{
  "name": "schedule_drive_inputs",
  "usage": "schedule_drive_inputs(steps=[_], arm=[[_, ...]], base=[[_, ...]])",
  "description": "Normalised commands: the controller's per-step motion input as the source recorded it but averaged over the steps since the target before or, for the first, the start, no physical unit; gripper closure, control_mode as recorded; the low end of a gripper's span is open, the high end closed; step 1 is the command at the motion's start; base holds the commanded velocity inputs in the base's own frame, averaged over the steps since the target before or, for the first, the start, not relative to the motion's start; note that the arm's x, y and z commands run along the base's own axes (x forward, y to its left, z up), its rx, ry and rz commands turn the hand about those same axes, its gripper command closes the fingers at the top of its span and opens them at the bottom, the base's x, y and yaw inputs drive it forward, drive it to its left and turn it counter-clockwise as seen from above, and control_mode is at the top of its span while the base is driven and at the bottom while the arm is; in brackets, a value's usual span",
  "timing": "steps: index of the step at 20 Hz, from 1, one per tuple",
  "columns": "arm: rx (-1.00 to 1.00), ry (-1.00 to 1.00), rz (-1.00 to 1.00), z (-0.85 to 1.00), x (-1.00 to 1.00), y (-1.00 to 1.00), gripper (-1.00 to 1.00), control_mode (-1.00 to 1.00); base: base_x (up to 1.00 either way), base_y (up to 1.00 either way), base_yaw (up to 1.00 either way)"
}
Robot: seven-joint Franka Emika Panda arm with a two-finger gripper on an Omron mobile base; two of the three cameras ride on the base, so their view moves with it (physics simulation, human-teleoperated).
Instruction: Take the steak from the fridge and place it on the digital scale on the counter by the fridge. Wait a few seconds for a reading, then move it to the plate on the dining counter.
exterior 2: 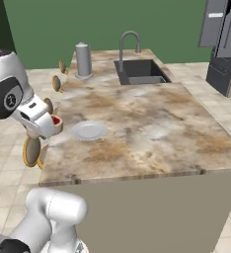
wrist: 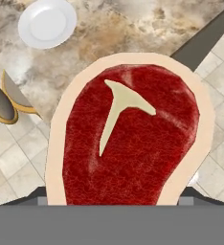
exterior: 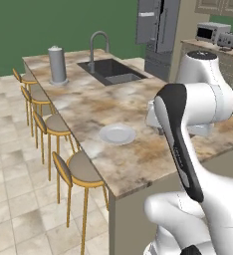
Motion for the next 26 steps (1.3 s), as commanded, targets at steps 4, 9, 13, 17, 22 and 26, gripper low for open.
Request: schedule_drive_inputs(steps=[4,9,13,17,22,26], arm=[[0.0,0.04,0.1,-0.19,0.99,-0.18,1.0,-1.0],[0.0,0.04,0.13,-0.44,1.0,-0.02,1.0,-1.0],[0.0,0.04,0.13,-0.79,1.0,0.01,1.0,-1.0],[0.0,0.05,0.09,-0.91,1.0,0.12,1.0,-1.0],[-0.02,0.02,0.02,-0.73,1.0,0.25,1.0,-1.0],[-0.04,0.0,0.0,-0.5,0.91,0.35,1.0,-1.0]], base=[[0.0,0.0,0.0],[0.0,0.0,0.0],[0.0,0.0,0.0],[0.0,0.0,0.0],[0.0,0.0,0.0],[0.0,0.0,0.0]])
